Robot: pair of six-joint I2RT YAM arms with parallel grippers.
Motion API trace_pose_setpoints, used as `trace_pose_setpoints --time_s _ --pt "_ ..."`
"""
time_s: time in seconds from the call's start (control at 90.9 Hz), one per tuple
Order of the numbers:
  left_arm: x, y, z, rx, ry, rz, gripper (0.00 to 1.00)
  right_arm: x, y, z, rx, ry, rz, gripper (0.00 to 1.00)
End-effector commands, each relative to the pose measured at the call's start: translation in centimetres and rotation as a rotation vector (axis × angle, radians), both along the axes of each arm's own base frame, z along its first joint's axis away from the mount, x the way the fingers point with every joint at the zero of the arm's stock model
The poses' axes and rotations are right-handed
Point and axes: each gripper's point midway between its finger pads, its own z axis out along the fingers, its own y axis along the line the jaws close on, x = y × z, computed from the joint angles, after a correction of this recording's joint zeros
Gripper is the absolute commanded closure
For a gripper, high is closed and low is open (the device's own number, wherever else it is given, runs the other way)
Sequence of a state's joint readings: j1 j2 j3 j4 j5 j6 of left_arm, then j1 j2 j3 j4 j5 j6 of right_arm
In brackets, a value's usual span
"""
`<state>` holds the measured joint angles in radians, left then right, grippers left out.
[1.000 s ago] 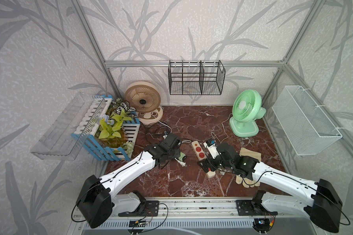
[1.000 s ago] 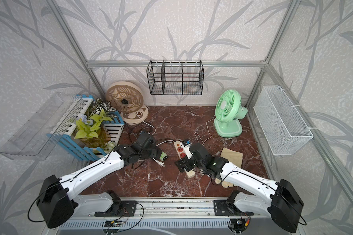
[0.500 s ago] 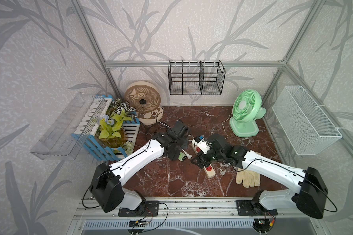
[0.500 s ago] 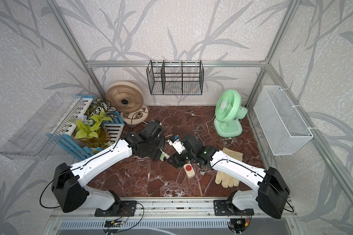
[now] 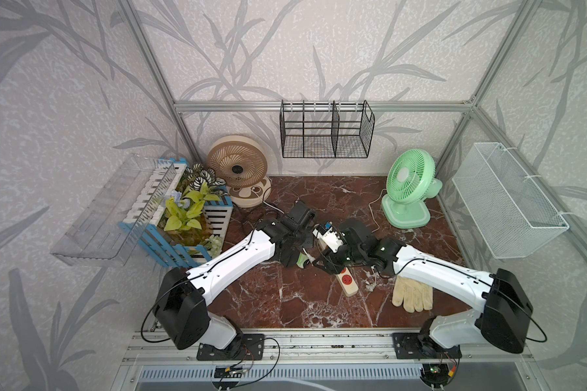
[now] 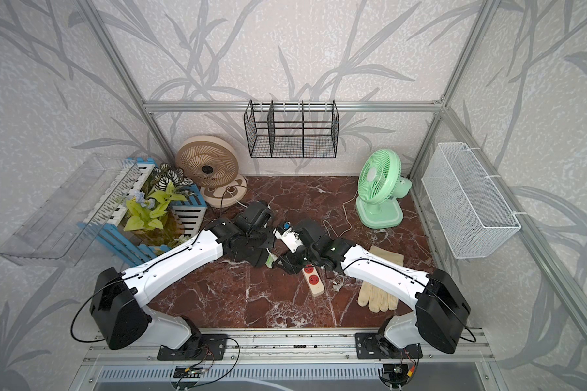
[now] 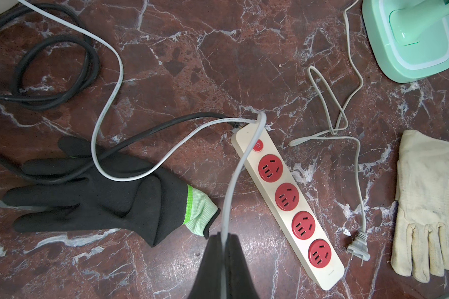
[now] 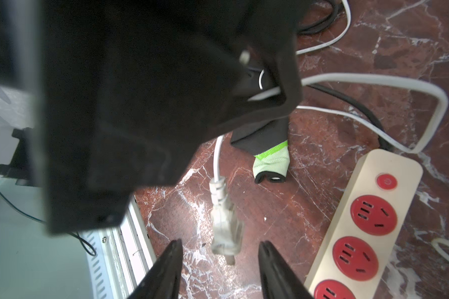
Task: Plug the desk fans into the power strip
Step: Pick up the plug from the center of the board.
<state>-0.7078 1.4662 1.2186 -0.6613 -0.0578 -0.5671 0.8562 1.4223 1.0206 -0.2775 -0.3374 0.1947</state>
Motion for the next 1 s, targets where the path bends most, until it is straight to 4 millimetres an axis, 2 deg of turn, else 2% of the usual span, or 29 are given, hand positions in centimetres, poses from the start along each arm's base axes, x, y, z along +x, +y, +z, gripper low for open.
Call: trace_pose_setpoints --time_s 0.0,0.22,0.44,0.693,0.99 --pt "-0.4 -2.2 1.1 -0.067 -0.012 -0.058 1.00 0.8 1.5 0.4 0.028 -0.016 -0.002 0.51" --pt "-0.5 -2.9 1.4 -0.100 -0.015 -0.070 1.00 1.6 1.5 -0.2 0.016 -0.027 -0.036 0.54" --pt "-0.8 -3.8 2.3 -0.177 -0.024 -0.085 1.00 0.8 1.8 -1.0 0.061 0.000 -0.022 0.57" --pt "-0.8 -3.4 3.1 -0.185 -0.042 -0.065 1.00 0.1 0.8 -1.9 0.056 0.017 -0.037 0.66" --pt "-0.3 -2.4 3.4 -0.175 -0.062 -0.024 1.00 -0.9 -0.8 -2.4 0.061 0.023 -0.067 0.63"
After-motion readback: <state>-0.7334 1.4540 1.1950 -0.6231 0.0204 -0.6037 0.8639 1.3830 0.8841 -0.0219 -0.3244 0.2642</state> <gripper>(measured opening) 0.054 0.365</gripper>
